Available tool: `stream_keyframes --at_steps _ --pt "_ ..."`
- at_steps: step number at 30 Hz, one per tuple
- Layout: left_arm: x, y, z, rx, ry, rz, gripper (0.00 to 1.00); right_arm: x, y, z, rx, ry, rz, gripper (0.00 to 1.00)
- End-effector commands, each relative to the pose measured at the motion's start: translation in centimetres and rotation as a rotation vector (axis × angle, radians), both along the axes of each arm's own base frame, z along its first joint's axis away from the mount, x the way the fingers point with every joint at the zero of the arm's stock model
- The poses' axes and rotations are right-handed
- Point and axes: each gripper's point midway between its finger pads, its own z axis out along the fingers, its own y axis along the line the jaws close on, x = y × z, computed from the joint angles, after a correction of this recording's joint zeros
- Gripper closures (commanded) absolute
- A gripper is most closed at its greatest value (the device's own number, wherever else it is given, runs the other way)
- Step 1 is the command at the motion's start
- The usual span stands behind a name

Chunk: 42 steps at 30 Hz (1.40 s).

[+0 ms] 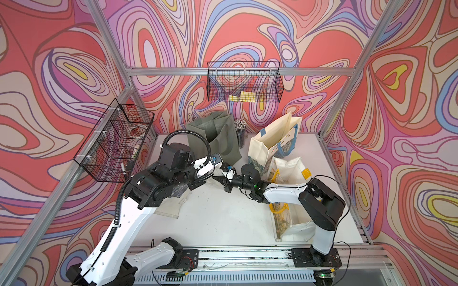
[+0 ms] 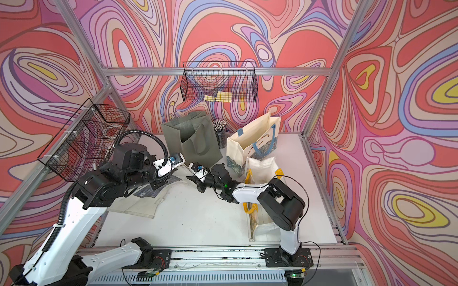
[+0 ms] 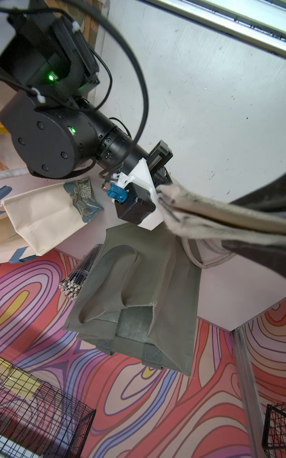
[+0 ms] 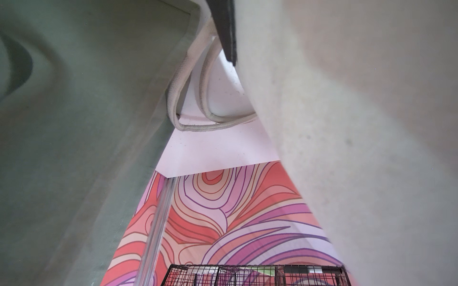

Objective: Put away the canvas bag
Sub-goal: Press the canvas bag at the center of the board.

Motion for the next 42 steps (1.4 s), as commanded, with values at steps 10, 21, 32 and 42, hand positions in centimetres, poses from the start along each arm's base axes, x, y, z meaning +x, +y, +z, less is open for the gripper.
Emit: stream_keyframes --at_steps 10,21,32,42 --pt "-0.4 0.2 0.7 -0.024 -0.082 -0.016 1.00 -1.1 -2.8 4.6 -0.052 0.378 -0.126 0.69" --pt "-0.7 -0.1 1.2 -0.108 -0.096 -0.004 1.00 -0.3 -10.3 7.9 0.097 0.954 -0.462 0.58" --pt "-0.3 -0.5 2.6 -0.208 -0.144 0.041 1.00 -0.7 -9.9 4.1 0.392 1.637 -0.524 0.54" --pt "0.0 -1.7 2.0 -0.205 -0.221 0.081 1.00 -0.8 -8.3 3.6 0.495 1.785 -0.485 0.27"
